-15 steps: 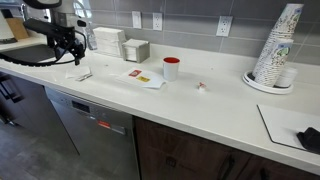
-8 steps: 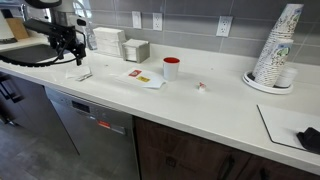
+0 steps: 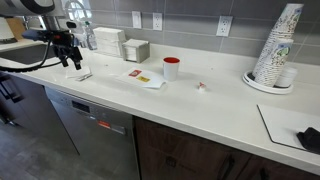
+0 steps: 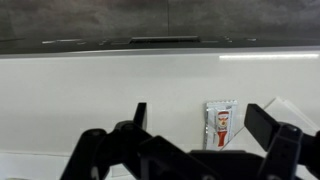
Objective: Put the white sachet on the white napkin on the right
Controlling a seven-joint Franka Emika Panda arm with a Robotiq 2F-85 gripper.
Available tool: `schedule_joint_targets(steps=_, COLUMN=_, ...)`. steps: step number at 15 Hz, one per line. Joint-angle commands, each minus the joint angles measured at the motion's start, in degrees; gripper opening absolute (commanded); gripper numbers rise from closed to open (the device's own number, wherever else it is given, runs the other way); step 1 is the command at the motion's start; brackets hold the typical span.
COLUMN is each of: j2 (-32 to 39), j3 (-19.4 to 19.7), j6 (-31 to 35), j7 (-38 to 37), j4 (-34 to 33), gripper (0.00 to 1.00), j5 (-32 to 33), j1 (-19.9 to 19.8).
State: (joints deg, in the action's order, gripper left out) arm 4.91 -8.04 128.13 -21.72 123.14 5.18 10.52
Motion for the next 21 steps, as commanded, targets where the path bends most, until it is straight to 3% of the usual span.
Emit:
schedule_joint_targets(steps=1, j2=4.05, j3=-0.19, j6=2.90, j7=-6.93, j4=-0.75, gripper=1.00, j5=7.10, j1=1.66)
schedule_joint_targets(steps=5, j2=7.70, j3=0.26, j6=6.58, j7=-11.15, j4=-1.36, gripper=1.00, j5=10.89, j1=3.66)
schedule_joint_targets(steps=11, j2=12.05, j3=1.36, j6=13.04, j7=-11.42, j4=-3.17, gripper=1.00, j5=10.75, j1=4.90)
schedule_joint_targets(steps=14, j2=13.52, j3=2.30, j6=14.14, j7=-11.53, j4=-4.00, gripper=0.81, j5=10.78, j1=5.36)
schedule_joint_targets(steps=15, j2=13.97, j3=2.62, j6=14.08, j7=-11.64, j4=-4.26, gripper=0.79, j5=10.94, j1=5.57)
schedule_joint_targets(steps=16, j2=14.31, j3=2.84, j6=14.06, j7=-11.54, j4=-4.44, gripper=0.62, j5=10.85, j1=5.69)
schedule_joint_targets(steps=21, j2=15.04, j3=3.33, j6=13.77, j7=-10.51, j4=-5.19, gripper=0.23, j5=10.37, j1=6.21)
